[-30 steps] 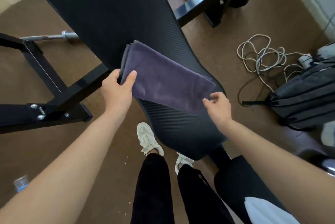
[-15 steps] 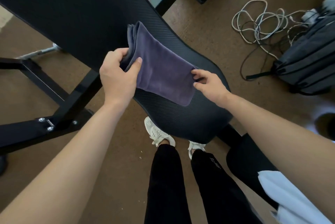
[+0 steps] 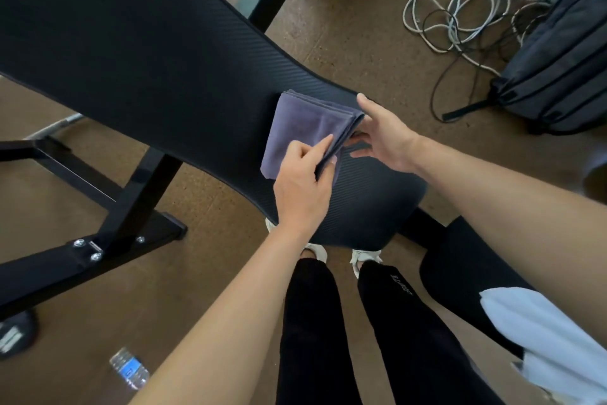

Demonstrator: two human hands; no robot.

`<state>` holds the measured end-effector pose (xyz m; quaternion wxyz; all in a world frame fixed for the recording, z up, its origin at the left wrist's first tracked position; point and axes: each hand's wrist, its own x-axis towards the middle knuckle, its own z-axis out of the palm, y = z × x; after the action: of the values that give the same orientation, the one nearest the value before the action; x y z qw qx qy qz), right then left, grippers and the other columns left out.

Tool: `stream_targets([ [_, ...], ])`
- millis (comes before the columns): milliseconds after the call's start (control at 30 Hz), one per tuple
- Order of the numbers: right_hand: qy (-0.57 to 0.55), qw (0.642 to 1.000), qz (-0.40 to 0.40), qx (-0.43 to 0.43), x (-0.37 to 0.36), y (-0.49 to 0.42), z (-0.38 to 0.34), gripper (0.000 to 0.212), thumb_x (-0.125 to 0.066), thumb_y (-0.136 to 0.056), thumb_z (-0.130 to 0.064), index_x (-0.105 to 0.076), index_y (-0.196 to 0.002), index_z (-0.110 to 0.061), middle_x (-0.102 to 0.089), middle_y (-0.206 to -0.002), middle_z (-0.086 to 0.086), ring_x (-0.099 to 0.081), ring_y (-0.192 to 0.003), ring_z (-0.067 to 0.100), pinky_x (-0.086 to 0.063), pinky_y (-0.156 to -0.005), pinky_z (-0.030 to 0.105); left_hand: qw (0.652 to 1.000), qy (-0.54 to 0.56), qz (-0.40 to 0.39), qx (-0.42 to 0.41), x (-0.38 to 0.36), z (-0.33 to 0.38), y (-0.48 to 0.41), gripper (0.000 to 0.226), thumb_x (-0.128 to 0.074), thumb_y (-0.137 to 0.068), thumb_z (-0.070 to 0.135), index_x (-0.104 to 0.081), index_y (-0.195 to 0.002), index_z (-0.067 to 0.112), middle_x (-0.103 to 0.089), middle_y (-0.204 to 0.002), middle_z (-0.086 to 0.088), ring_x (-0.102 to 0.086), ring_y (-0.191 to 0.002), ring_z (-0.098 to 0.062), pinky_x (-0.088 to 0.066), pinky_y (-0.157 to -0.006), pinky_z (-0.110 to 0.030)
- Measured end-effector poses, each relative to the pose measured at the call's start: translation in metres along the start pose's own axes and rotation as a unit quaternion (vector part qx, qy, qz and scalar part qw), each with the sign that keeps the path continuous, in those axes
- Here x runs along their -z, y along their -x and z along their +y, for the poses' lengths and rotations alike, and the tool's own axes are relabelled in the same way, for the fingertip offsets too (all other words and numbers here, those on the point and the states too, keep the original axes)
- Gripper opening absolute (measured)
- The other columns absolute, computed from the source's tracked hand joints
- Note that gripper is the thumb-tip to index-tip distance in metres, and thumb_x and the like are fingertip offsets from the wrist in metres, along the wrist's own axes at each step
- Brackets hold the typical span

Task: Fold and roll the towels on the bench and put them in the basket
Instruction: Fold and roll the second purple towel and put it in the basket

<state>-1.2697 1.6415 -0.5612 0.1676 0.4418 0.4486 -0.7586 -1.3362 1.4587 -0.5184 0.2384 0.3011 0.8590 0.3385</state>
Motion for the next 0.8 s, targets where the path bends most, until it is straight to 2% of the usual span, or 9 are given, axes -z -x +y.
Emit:
stream_targets([
  [133,-0.003,1.0,-0.003,0.013,0.0,0.0,0.0,0.066,-0.03,-0.1,-0.069,-0.074,-0.118,-0.022,-0.075,-0.119,0.002,-0.065,-0.116,0.02,-0.046,-0.105,0.043,0.999,-0.045,-0.026,0.014,-0.026,-0.006,0.001,0.037,-0.064,-0.101,0.027,-0.068,-0.137,0.023,-0.054,-0.095,0.004,-0.056,-0.086,-0.013,-0.05,-0.062,-0.035],
  [200,0.008,1.0,-0.007,0.02,0.0,0.001,-0.001,0.062,-0.035,-0.102,-0.062,-0.071,-0.125,-0.017,-0.075,-0.121,0.004,-0.066,-0.118,0.021,-0.049,-0.104,0.041,0.996,-0.057,-0.055,0.033,-0.034,-0.013,-0.001,0.043,-0.064,-0.101,0.029,-0.062,-0.143,0.021,-0.055,-0.103,0.0,-0.057,-0.096,-0.018,-0.055,-0.072,-0.042],
  [300,0.069,0.995,0.026,0.068,-0.003,0.002,0.002,0.034,-0.057,-0.101,-0.034,-0.067,-0.127,-0.013,-0.074,-0.118,0.004,-0.068,-0.112,0.019,-0.054,-0.096,0.037,0.988,-0.081,-0.126,0.029,-0.039,-0.022,-0.004,0.061,-0.069,-0.096,0.035,-0.05,-0.152,0.021,-0.053,-0.118,-0.004,-0.054,-0.112,-0.022,-0.056,-0.087,-0.043],
  [367,0.198,0.963,0.105,0.15,-0.004,0.002,0.009,0.037,-0.068,-0.09,-0.018,-0.065,-0.127,-0.013,-0.07,-0.12,0.002,-0.066,-0.113,0.018,-0.053,-0.101,0.039,0.984,-0.085,-0.157,0.026,-0.04,-0.026,-0.004,0.068,-0.073,-0.092,0.037,-0.048,-0.153,0.023,-0.051,-0.124,-0.004,-0.051,-0.118,-0.023,-0.056,-0.089,-0.042],
  [433,0.327,0.896,0.2,0.224,-0.007,0.006,0.018,0.055,-0.072,-0.082,-0.017,-0.06,-0.135,-0.014,-0.063,-0.124,0.003,-0.061,-0.115,0.022,-0.05,-0.103,0.042,0.983,-0.057,-0.171,0.028,-0.038,-0.025,-0.001,0.06,-0.073,-0.091,0.033,-0.056,-0.147,0.023,-0.053,-0.13,-0.001,-0.05,-0.123,-0.021,-0.055,-0.092,-0.044],
  [533,0.432,0.813,0.257,0.295,-0.015,0.011,0.025,0.07,-0.078,-0.077,-0.024,-0.053,-0.143,-0.015,-0.055,-0.13,0.008,-0.053,-0.115,0.029,-0.046,-0.096,0.044,0.996,-0.051,-0.073,0.011,-0.025,-0.021,0.01,0.034,-0.069,-0.09,0.02,-0.072,-0.124,0.022,-0.062,-0.119,0.006,-0.055,-0.11,-0.013,-0.057,-0.081,-0.042],
  [633,0.469,0.806,0.22,0.287,-0.021,0.005,0.017,0.081,-0.081,-0.079,-0.028,-0.044,-0.15,-0.018,-0.051,-0.142,0.005,-0.047,-0.126,0.029,-0.041,-0.101,0.045,0.986,-0.118,0.111,0.048,-0.007,-0.023,0.018,0.04,-0.075,-0.081,0.017,-0.067,-0.12,0.018,-0.058,-0.118,-0.002,-0.051,-0.107,-0.021,-0.051,-0.08,-0.037],
  [733,0.502,0.804,0.203,0.245,-0.021,-0.009,0.002,0.083,-0.081,-0.081,-0.03,-0.04,-0.152,-0.02,-0.051,-0.14,0.006,-0.046,-0.127,0.03,-0.038,-0.104,0.045,0.969,-0.171,0.099,0.151,0.004,-0.032,0.012,0.074,-0.085,-0.077,0.036,-0.052,-0.14,0.017,-0.052,-0.132,-0.008,-0.049,-0.117,-0.027,-0.048,-0.091,-0.04],
  [800,0.513,0.803,0.201,0.227,-0.021,-0.016,-0.008,0.078,-0.084,-0.077,-0.032,-0.046,-0.144,-0.02,-0.054,-0.13,0.006,-0.049,-0.121,0.031,-0.04,-0.101,0.047,0.961,-0.216,0.06,0.163,0.005,-0.037,0.007,0.086,-0.088,-0.073,0.049,-0.049,-0.141,0.016,-0.054,-0.131,-0.008,-0.052,-0.116,-0.028,-0.047,-0.09,-0.041],
])
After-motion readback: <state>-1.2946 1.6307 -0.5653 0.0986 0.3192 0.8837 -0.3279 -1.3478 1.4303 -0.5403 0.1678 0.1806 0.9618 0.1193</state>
